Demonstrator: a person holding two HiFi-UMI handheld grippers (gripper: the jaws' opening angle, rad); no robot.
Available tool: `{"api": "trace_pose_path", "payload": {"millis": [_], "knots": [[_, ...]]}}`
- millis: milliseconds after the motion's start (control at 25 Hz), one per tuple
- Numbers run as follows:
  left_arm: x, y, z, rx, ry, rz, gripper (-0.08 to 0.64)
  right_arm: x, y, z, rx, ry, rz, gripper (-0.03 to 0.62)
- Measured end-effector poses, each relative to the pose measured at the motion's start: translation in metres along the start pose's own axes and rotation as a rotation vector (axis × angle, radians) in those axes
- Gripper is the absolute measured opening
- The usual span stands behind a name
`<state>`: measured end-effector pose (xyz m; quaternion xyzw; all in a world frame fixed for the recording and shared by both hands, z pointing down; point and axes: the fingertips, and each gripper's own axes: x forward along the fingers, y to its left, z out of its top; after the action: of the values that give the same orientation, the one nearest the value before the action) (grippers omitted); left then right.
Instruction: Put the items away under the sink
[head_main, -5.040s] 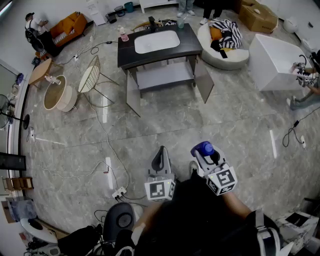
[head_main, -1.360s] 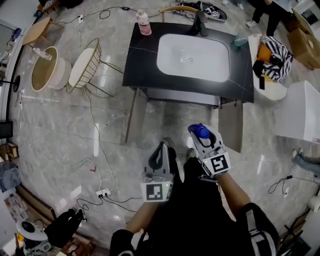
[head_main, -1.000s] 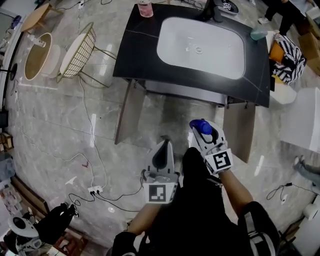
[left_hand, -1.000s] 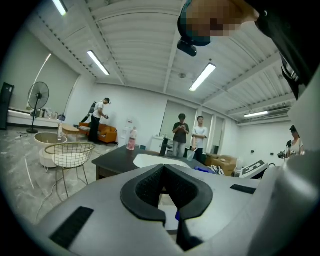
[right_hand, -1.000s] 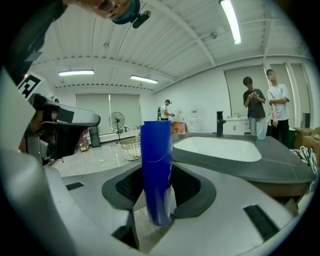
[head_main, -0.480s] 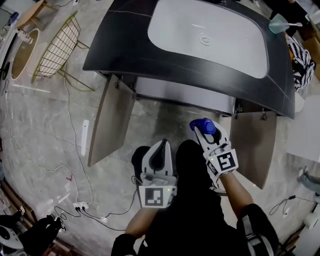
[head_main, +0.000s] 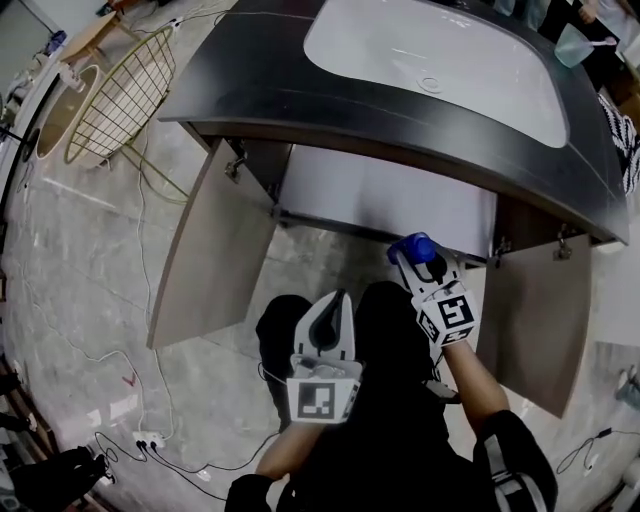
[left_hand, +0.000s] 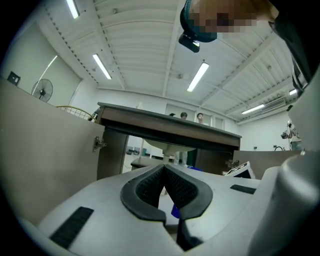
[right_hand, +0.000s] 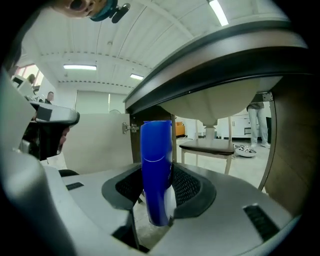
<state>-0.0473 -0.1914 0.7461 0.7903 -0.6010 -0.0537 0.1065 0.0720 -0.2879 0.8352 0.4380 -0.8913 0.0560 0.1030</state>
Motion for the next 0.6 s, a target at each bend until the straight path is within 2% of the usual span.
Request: {"api": "trace_pose_path", "payload": {"millis": [120,320,600], "knots": [[-0.001,-0.003,0.004,-0.024,0.002,-0.013,0.014,0.013,-0.008,-0.012,-0.005,0.014,-0.015,0.155],[0.002,-0.008,0.008,0.001,0.005,-0.046,0.014,0.034,-0.022,-0.024,-0.029,0.005,-0.035,0.155],[0.005,-0.006,0.006,0.008,-0.001,-0.039,0.014,0.06,-0.038,-0.053,-0.033,0.024,-0.062,0.155]]}}
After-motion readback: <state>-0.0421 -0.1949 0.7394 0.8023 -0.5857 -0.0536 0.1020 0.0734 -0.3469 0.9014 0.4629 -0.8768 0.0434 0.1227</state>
